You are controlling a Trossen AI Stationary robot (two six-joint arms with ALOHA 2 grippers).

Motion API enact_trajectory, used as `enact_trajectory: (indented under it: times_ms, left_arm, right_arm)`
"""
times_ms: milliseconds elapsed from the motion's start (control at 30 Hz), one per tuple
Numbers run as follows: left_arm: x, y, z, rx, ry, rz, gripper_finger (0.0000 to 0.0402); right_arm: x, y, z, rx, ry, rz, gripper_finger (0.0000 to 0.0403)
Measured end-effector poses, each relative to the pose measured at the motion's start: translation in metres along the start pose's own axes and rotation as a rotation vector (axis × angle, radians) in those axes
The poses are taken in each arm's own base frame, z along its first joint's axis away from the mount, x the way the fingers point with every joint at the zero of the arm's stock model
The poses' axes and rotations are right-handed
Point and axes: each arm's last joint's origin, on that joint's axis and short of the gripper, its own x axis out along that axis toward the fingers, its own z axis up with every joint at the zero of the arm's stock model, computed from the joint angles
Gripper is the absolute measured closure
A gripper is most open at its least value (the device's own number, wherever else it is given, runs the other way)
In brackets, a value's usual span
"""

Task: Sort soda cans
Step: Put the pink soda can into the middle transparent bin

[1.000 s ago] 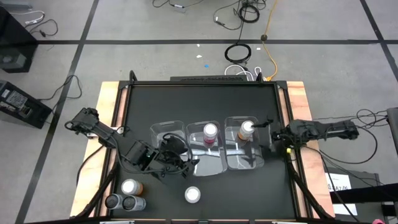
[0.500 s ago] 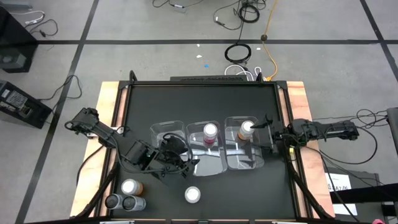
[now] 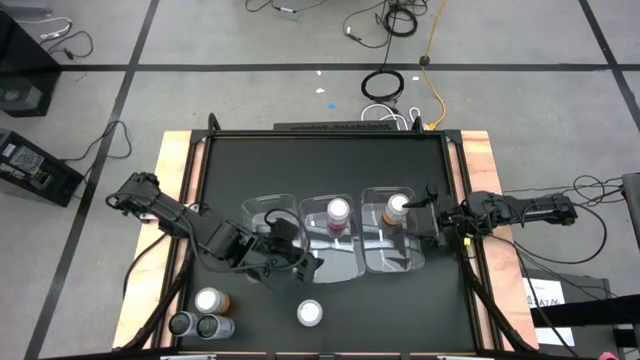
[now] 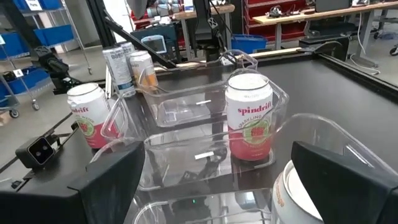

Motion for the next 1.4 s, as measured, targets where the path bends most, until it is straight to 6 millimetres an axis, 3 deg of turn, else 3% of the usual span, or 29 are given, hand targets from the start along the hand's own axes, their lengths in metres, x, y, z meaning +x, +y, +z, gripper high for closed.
enact_trajectory:
  times_ms: [367,500,667,833,1033,1200,1400]
  left_arm:
    - [-0.013,-0.013,-0.023,-0.195,0.052,-0.046,0.0049]
    - [-0.004,-0.026,-0.036,-0.231,0.117,-0.032,0.0049]
    - [0.014,-0.036,-0.057,-0.243,0.252,0.115,0.0049]
    - [0.013,-0.046,-0.068,-0.292,0.282,0.238,0.0049]
    - [0.019,-0.062,-0.092,-0.373,0.307,0.245,0.0049]
    - [0.037,-0.054,-0.111,-0.377,0.368,0.408,0.0049]
    - [0.042,-0.052,-0.11,-0.389,0.371,0.434,0.0049]
  right_arm:
    - [0.0,0.002,-0.003,0.0,0.039,0.075,0.0005]
    - [0.0,0.002,-0.003,0.0,0.039,0.079,0.0005]
    - [0.0,0.003,-0.003,-0.001,0.045,0.11,0.0005]
    - [0.0,0.003,-0.003,-0.004,0.049,0.124,0.0005]
    - [0.0,0.003,-0.003,-0.008,0.048,0.124,0.0005]
    - [0.0,0.003,-0.003,-0.019,0.049,0.125,0.0005]
    - [-0.002,0.003,-0.005,0.008,0.098,0.115,0.0005]
